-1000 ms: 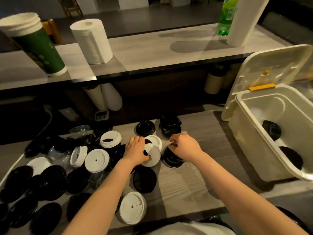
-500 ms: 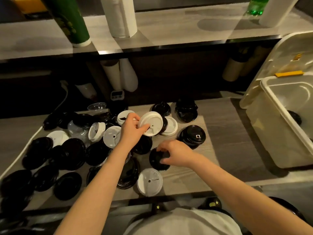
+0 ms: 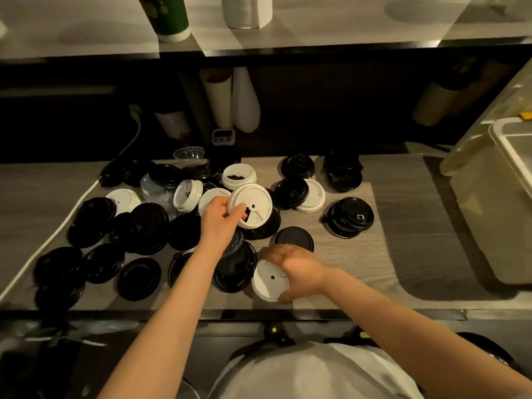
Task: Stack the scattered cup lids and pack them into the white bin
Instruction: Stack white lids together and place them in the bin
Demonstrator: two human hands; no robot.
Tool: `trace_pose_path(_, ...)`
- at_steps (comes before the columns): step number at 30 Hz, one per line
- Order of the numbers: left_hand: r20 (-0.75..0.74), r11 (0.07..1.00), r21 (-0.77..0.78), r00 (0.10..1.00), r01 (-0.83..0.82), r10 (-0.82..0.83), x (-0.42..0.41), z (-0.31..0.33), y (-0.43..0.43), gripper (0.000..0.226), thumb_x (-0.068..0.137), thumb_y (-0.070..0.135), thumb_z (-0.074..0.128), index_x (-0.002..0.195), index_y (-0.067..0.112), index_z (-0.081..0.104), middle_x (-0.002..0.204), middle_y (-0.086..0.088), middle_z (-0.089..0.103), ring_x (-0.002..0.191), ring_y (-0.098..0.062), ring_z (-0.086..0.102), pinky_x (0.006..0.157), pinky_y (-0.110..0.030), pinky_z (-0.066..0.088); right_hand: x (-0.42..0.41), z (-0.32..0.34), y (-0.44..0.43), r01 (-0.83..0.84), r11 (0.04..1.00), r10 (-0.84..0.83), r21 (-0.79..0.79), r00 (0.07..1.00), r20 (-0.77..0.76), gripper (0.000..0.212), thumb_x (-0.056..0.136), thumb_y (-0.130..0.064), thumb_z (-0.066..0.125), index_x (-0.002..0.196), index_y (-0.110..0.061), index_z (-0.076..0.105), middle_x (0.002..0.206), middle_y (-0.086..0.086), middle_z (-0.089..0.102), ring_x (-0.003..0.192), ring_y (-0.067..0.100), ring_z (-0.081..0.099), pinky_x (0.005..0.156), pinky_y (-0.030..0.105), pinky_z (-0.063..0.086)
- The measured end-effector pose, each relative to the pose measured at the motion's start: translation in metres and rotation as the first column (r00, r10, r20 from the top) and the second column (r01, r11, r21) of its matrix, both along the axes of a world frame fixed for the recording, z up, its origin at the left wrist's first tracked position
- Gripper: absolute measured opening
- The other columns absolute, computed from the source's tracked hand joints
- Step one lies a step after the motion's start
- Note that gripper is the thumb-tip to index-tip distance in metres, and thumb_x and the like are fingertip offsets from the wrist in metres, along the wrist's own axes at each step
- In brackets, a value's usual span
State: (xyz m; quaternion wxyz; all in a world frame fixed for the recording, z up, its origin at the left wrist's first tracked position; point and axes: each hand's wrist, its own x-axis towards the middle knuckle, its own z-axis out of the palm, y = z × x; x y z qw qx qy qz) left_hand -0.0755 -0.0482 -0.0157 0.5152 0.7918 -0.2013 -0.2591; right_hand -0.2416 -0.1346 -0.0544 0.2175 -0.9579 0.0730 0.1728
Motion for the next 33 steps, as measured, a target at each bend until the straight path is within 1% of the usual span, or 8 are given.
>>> trace_pose_path(3, -0.018, 0.999, 0.003, 0.999, -0.042, 0.042, 0.001, 0.000, -0.001, 0.015, 0.089, 0.014, 0.060, 0.097, 0.002, 0.057, 0.076, 0.004, 0.063, 0.075, -0.004, 0.058, 0.067, -0.013, 0.043, -0.002, 0.006, -0.009, 0.177, 0.974, -0.185, 0.141, 0.981, 0.050, 0.098, 0.066, -0.038, 0.079, 0.146, -0.017, 0.026, 0.146, 0.005, 0.037, 0.133, 0.021, 0.036, 0.107, 0.026, 0.031)
trace_pose_path(6, -0.085, 0.998, -0.012, 0.995, -0.062, 0.060, 0.004, -0.003, -0.005, 0.011, 0.089, 0.017, 0.058, 0.095, 0.009, 0.054, 0.093, -0.010, 0.064, 0.091, -0.022, 0.061, 0.081, -0.033, 0.049, -0.004, 0.018, -0.023, 0.321, 0.908, -0.363, 0.269, 0.924, 0.122, 0.097, 0.066, -0.039, 0.079, 0.145, -0.016, 0.027, 0.143, 0.004, 0.039, 0.130, 0.021, 0.038, 0.104, 0.026, 0.032)
trace_pose_path(10, -0.211, 1.000, -0.004, 0.977, -0.030, 0.028, -0.001, -0.001, -0.015, 0.006, 0.088, 0.024, 0.057, 0.091, 0.020, 0.053, 0.104, -0.010, 0.062, 0.102, -0.029, 0.060, 0.095, -0.050, 0.048, -0.004, 0.043, -0.038, 0.475, 0.740, -0.638, 0.476, 0.721, 0.272, 0.086, 0.068, -0.027, 0.082, 0.139, -0.017, 0.035, 0.131, -0.005, 0.042, 0.121, 0.012, 0.041, 0.100, 0.026, 0.037)
trace_pose_path(13, -0.355, 0.997, -0.076, 0.934, 0.012, -0.038, -0.012, 0.009, -0.025, 0.010, 0.093, 0.027, 0.054, 0.099, 0.020, 0.056, 0.104, -0.006, 0.063, 0.101, -0.023, 0.061, 0.089, -0.044, 0.049, 0.003, 0.055, -0.043, 0.494, 0.675, -0.714, 0.548, 0.623, 0.319, 0.089, 0.068, -0.030, 0.083, 0.140, -0.018, 0.034, 0.135, -0.008, 0.040, 0.122, 0.006, 0.038, 0.100, 0.023, 0.035)
trace_pose_path(16, -0.497, 0.979, -0.195, 0.855, 0.059, -0.150, -0.025, 0.017, -0.034, 0.035, 0.097, 0.038, 0.043, 0.118, 0.013, 0.055, 0.114, -0.007, 0.063, 0.104, -0.020, 0.061, 0.080, -0.036, 0.051, 0.011, 0.061, -0.044, 0.479, 0.735, -0.661, 0.480, 0.664, 0.350, 0.091, 0.069, -0.032, 0.082, 0.143, -0.018, 0.032, 0.140, -0.006, 0.040, 0.121, 0.001, 0.035, 0.097, 0.018, 0.031)
trace_pose_path(20, -0.477, 0.966, -0.221, 0.850, 0.131, -0.224, -0.029, 0.024, -0.035, 0.016, 0.094, 0.021, 0.052, 0.110, 0.019, 0.054, 0.115, -0.007, 0.062, 0.106, -0.020, 0.059, 0.084, -0.034, 0.050, 0.011, 0.062, -0.047, 0.472, 0.783, -0.614, 0.404, 0.689, 0.385, 0.093, 0.069, -0.037, 0.081, 0.145, -0.018, 0.030, 0.146, -0.004, 0.038, 0.131, 0.010, 0.036, 0.101, 0.019, 0.030)
trace_pose_path(28, -0.423, 0.941, -0.217, 0.844, 0.260, -0.330, -0.023, 0.026, -0.035, 0.029, 0.093, 0.006, 0.051, 0.121, 0.012, 0.047, 0.120, -0.010, 0.058, 0.111, -0.024, 0.057, 0.090, -0.037, 0.050, 0.004, 0.066, -0.058, 0.426, 0.870, -0.494, 0.250, 0.769, 0.406, 0.103, 0.066, -0.043, 0.082, 0.148, -0.023, 0.025, 0.152, -0.004, 0.031, 0.138, 0.013, 0.031, 0.107, 0.032, 0.035)
trace_pose_path(33, -0.372, 0.980, -0.169, 0.913, 0.109, -0.165, -0.001, 0.015, -0.026, 0.023, 0.092, 0.005, 0.051, 0.112, 0.016, 0.049, 0.110, -0.005, 0.057, 0.105, -0.021, 0.055, 0.081, -0.030, 0.048, -0.009, 0.046, -0.064, 0.499, 0.858, -0.510, 0.123, 0.801, 0.312, 0.067, 0.085, -0.033, 0.067, 0.144, -0.022, 0.036, 0.142, -0.001, 0.044, 0.123, 0.019, 0.048, 0.092, 0.024, 0.041)
